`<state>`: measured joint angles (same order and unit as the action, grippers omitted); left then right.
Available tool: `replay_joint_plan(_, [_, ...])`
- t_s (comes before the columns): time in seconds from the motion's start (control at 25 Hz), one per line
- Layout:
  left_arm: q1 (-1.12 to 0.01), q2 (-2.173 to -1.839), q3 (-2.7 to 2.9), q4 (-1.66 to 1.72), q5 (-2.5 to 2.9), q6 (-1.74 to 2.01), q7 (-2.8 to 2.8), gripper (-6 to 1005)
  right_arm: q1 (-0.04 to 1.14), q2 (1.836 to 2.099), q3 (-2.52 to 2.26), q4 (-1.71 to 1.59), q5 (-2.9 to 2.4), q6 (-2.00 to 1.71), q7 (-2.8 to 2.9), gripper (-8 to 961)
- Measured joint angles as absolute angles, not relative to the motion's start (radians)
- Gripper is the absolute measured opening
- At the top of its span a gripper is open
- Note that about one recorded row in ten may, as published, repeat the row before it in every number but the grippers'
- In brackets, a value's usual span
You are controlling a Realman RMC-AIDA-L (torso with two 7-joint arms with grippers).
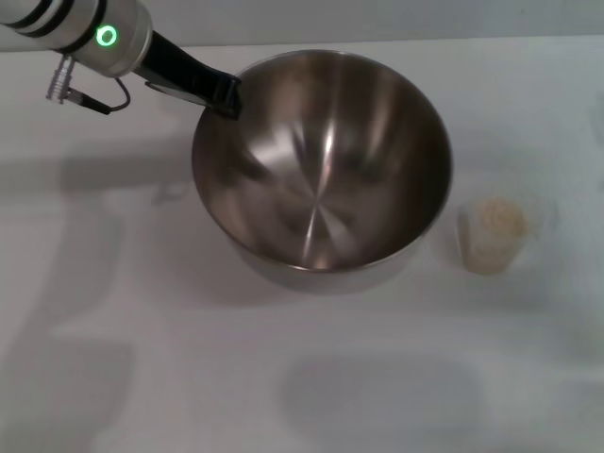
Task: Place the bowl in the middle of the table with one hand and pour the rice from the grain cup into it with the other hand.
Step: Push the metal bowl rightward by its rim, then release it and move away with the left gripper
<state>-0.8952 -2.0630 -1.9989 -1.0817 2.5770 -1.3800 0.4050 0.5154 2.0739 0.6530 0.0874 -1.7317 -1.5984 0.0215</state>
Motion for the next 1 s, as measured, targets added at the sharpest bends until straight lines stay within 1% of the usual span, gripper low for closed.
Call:
replay_joint_plan(0.32, [-0.905, -2.068, -1.977, -1.060, 2.545, -1.349, 0.405, 57, 0.515, 2.074, 0.650, 0.087, -1.732, -1.598, 0.021, 752])
replay_joint_plan(1.0, [-0.898, -2.068, -1.888, -0.925, 2.485, -1.194, 0.408, 72, 0.515, 2.074, 0.649, 0.086, -1.732, -1.598, 0.021, 752])
